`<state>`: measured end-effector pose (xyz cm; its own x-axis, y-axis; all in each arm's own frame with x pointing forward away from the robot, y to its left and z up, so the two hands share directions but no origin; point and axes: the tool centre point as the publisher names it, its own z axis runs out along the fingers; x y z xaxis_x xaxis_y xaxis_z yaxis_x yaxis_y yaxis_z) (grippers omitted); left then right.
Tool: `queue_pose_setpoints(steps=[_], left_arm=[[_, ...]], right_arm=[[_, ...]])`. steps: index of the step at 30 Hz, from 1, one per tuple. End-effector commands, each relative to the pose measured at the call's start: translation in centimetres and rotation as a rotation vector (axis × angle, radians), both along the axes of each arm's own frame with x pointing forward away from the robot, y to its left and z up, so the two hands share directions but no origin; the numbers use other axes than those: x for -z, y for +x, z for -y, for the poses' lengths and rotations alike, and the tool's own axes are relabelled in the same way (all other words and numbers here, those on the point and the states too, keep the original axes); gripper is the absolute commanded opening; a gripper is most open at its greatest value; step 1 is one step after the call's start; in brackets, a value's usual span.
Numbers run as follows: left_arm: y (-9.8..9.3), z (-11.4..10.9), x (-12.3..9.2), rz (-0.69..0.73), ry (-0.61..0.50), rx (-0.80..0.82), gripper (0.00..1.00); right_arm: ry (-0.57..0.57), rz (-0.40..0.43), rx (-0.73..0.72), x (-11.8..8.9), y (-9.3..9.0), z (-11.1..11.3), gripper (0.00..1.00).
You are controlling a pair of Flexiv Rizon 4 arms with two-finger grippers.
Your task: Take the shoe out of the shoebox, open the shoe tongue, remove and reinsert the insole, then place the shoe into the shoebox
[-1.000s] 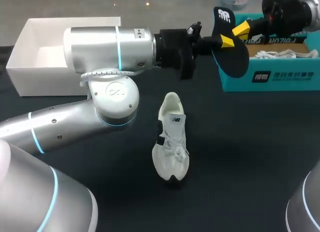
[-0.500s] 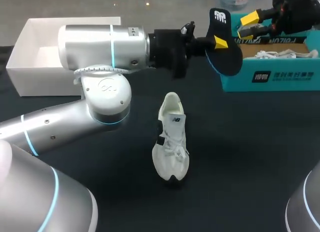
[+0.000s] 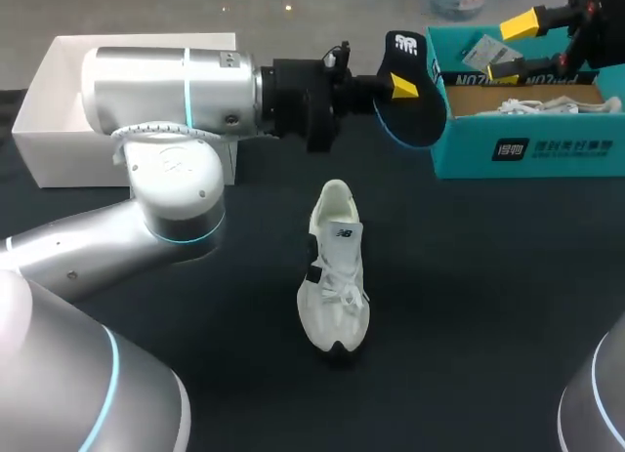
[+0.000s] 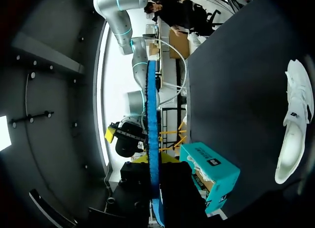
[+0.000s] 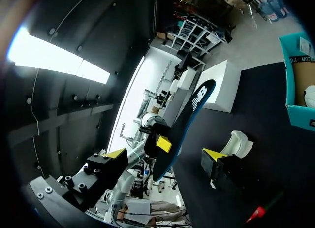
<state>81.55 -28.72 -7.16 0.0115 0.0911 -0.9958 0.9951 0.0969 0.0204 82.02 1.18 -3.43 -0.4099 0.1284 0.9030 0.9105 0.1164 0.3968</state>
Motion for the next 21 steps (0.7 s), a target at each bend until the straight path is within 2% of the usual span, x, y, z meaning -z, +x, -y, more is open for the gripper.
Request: queue_pose_setpoints(steps=[1,6,7,13,21], left_arm=[[-0.5,-0.3,0.0,-0.001,-0.003,0.0,0.0],[-1.0,-0.9,-1.1,-0.01,-0.044,0.015,0.0],[-1.0,-1.0,-1.4,-0.011,-0.053,0.016,0.0],[-1.3,-1.3,-2.2,-0.01,-0.072,0.031,0.0],[-1.3,-1.3,-2.3,-0.037,-0.064,0.029,0.0]], right_arm=[[0.0,0.001,0.014,0.0,-0.4,-0.1,1.0],[0.027,-0.02,0.014,0.6,-0.7,-0.2,1.0],[0.004,-0.041,0.013,1.2,-1.1,-0.2,1.0],[0.041,-0.091,0.036,2.7,-3.1,0.6,1.0],[0.034,-0.136,0.053,3.0,-3.7,1.3,1.0]])
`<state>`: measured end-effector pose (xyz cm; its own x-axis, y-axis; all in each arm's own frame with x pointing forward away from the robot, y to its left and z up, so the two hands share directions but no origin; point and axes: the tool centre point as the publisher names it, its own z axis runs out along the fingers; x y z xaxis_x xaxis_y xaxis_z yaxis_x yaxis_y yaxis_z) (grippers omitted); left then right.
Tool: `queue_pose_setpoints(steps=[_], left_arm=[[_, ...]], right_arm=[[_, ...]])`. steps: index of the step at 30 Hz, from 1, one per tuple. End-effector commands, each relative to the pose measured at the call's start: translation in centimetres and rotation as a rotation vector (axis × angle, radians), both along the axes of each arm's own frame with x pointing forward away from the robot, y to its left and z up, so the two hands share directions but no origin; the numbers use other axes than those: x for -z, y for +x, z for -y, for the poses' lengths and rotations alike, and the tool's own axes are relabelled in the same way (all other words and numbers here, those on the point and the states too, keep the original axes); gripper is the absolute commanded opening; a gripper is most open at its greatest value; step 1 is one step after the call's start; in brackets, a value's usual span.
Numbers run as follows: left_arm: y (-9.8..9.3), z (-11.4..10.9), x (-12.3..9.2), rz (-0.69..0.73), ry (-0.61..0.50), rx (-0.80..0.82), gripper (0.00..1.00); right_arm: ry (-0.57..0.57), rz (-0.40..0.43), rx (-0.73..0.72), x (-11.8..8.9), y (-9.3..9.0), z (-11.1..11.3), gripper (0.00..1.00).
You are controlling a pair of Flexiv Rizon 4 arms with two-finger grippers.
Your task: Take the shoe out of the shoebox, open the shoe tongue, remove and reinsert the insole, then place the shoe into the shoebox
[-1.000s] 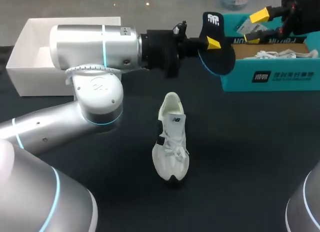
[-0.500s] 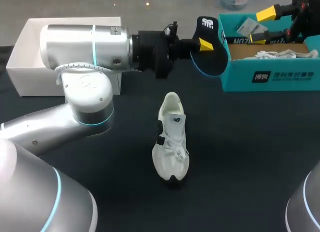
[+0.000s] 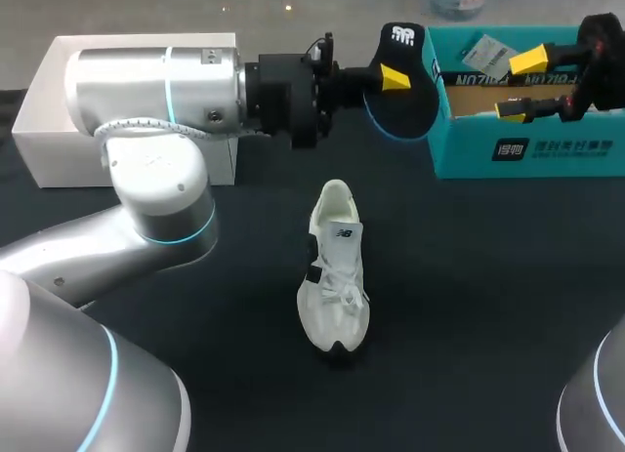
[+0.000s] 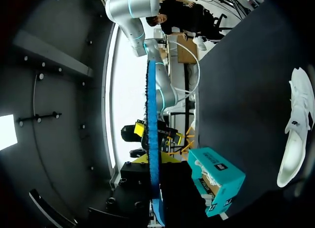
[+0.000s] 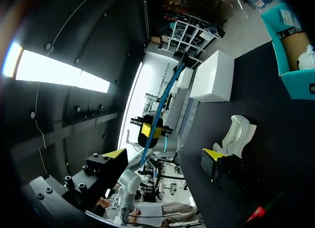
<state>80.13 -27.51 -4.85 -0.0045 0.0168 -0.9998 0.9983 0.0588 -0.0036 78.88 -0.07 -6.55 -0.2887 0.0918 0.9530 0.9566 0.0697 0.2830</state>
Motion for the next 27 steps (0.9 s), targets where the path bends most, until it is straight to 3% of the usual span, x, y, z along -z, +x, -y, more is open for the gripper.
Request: queue_pose_setpoints(steps=[1,14,18,19,20,21,24,27], left_arm=[[0.1,-0.1,0.0,-0.017,0.026,-0.005,0.0],[0.1,-0.1,0.0,-0.017,0.026,-0.005,0.0],[1.7,-1.4,-0.4,-0.745,0.16,-0.112,0.0],[1.8,-1.5,0.1,-0.857,0.252,-0.131,0.0],[1.8,-1.8,0.1,-0.977,0.218,-0.122,0.0],[1.6,-2.0,0.1,-1.082,0.27,-0.098,0.0],[0.9,-2.2,-0.2,-1.317,0.282,0.029,0.0],[0.8,-2.2,-0.5,-1.356,0.264,0.076,0.0]], right_arm=[[-0.018,-0.01,0.02,-0.2,-0.6,0.0,1.0],[-0.018,-0.01,0.02,-0.2,-0.6,0.0,1.0],[-0.018,-0.01,0.02,-0.2,-0.6,0.0,1.0],[-0.018,-0.01,0.02,-0.2,-0.6,0.0,1.0],[-0.018,-0.01,0.02,-0.2,-0.6,0.0,1.0],[-0.018,-0.01,0.02,-0.2,-0.6,0.0,1.0],[-0.018,-0.01,0.02,-0.2,-0.6,0.0,1.0],[-0.018,-0.01,0.02,-0.2,-0.6,0.0,1.0]])
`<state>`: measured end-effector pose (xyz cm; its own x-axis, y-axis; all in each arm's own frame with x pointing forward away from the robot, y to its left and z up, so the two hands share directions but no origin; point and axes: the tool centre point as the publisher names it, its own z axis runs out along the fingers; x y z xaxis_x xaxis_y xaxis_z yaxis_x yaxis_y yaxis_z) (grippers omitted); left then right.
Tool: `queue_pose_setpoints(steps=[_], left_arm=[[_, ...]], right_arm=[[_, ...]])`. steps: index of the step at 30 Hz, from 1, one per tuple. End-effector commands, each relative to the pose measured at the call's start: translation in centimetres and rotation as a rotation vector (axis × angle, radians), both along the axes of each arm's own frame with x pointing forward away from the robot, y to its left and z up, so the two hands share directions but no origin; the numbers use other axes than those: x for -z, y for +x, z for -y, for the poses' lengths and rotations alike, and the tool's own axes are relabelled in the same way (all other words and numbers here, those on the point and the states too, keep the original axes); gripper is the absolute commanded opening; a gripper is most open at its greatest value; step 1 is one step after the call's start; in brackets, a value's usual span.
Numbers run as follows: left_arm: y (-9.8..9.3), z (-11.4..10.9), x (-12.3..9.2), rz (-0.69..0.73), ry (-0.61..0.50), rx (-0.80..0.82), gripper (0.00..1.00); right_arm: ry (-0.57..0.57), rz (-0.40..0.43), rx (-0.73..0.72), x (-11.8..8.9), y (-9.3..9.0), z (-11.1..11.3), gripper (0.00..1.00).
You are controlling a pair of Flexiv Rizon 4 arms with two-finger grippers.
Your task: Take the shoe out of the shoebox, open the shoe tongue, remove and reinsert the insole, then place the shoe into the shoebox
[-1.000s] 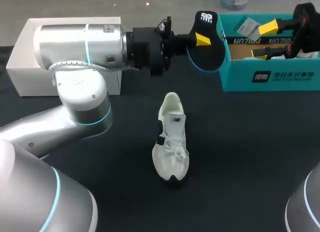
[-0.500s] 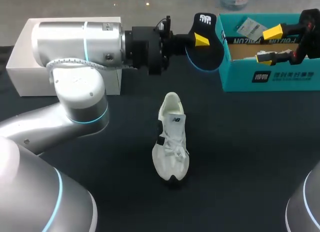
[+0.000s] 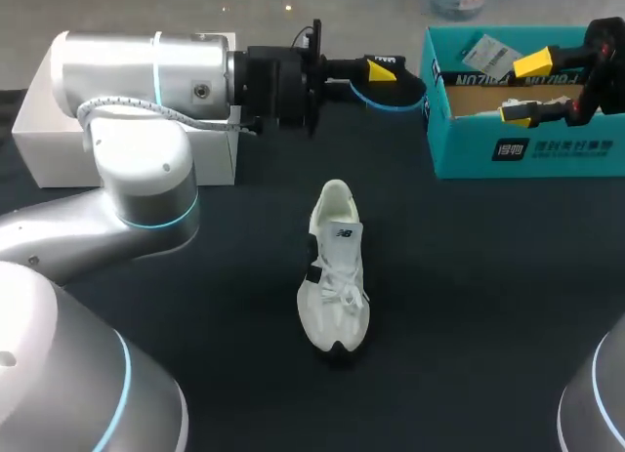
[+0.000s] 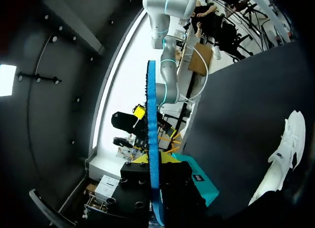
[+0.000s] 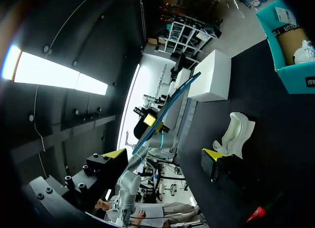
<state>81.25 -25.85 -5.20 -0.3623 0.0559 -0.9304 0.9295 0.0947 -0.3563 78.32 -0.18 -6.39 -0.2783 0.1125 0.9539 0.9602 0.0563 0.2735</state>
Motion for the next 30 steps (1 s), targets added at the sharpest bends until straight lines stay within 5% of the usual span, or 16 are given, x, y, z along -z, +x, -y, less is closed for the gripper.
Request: queue_pose_setpoints(steps=[1,11,17,21,30], left_arm=[[-0.37,-0.53,-0.87,-0.997,0.182,0.111,0.0],[-0.37,-0.53,-0.87,-0.997,0.182,0.111,0.0],[0.01,-0.47,-0.83,-1.668,0.071,0.123,0.0],[-0.39,-0.9,-1.53,-2.015,-0.031,0.315,0.0],[-0.41,-0.93,-1.6,-2.062,-0.03,0.333,0.0]], right_arm=[[-0.002,-0.001,0.001,0.01,-0.04,-0.06,1.0],[-0.002,-0.001,0.001,0.01,-0.04,-0.06,1.0],[-0.002,-0.001,0.001,0.01,-0.04,-0.06,1.0],[-0.002,-0.001,0.001,0.01,-0.04,-0.06,1.0],[-0.002,-0.001,0.001,0.01,-0.04,-0.06,1.0]])
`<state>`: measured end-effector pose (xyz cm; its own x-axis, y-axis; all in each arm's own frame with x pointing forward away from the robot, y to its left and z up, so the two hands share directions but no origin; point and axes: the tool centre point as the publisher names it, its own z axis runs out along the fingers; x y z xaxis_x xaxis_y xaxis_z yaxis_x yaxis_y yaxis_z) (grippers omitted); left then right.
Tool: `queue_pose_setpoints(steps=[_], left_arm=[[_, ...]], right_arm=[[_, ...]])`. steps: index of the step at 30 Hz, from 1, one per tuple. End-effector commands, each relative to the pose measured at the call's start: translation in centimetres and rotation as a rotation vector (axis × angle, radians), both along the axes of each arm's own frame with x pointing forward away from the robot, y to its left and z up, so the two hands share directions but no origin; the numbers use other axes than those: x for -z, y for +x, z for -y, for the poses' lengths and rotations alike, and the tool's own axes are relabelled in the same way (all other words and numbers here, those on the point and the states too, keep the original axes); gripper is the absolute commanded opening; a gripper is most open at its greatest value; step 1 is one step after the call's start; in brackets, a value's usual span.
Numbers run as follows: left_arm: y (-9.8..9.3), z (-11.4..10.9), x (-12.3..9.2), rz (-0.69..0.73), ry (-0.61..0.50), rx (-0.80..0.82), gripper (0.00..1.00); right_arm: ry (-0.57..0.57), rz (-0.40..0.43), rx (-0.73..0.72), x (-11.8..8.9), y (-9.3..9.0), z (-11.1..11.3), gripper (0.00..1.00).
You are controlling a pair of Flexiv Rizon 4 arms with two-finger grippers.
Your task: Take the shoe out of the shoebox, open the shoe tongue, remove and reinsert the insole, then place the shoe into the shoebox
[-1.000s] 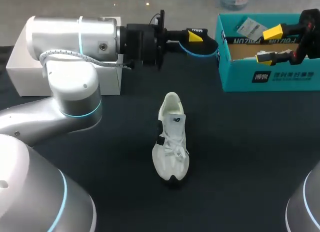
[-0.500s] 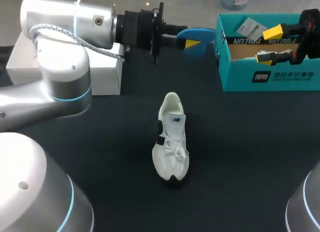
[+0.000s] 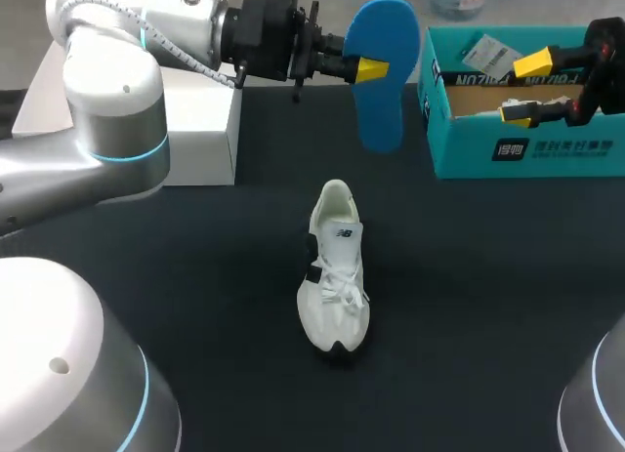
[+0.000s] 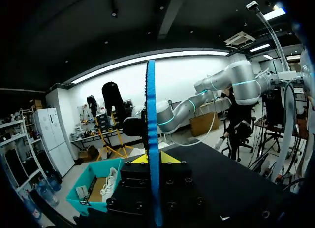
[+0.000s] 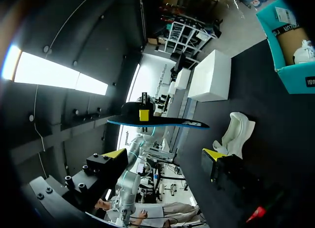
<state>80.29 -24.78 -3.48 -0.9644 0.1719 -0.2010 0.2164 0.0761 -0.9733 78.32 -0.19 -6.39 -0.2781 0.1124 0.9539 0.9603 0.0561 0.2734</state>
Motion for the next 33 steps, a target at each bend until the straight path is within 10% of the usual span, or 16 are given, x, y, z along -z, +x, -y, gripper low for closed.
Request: queue_pose_setpoints(steps=[1,9,19,33], left_arm=[[0.56,0.14,0.13,-1.081,-0.104,0.133,0.0],[0.56,0.14,0.13,-1.081,-0.104,0.133,0.0],[0.62,-0.13,0.15,-1.524,-0.049,-0.083,0.0],[0.62,-0.13,0.15,-1.524,-0.049,-0.083,0.0]], right_arm=[[-0.002,-0.001,0.001,0.01,-0.04,-0.07,1.0],[-0.002,-0.001,0.001,0.01,-0.04,-0.07,1.0],[-0.002,-0.001,0.001,0.01,-0.04,-0.07,1.0],[-0.002,-0.001,0.001,0.01,-0.04,-0.07,1.0]])
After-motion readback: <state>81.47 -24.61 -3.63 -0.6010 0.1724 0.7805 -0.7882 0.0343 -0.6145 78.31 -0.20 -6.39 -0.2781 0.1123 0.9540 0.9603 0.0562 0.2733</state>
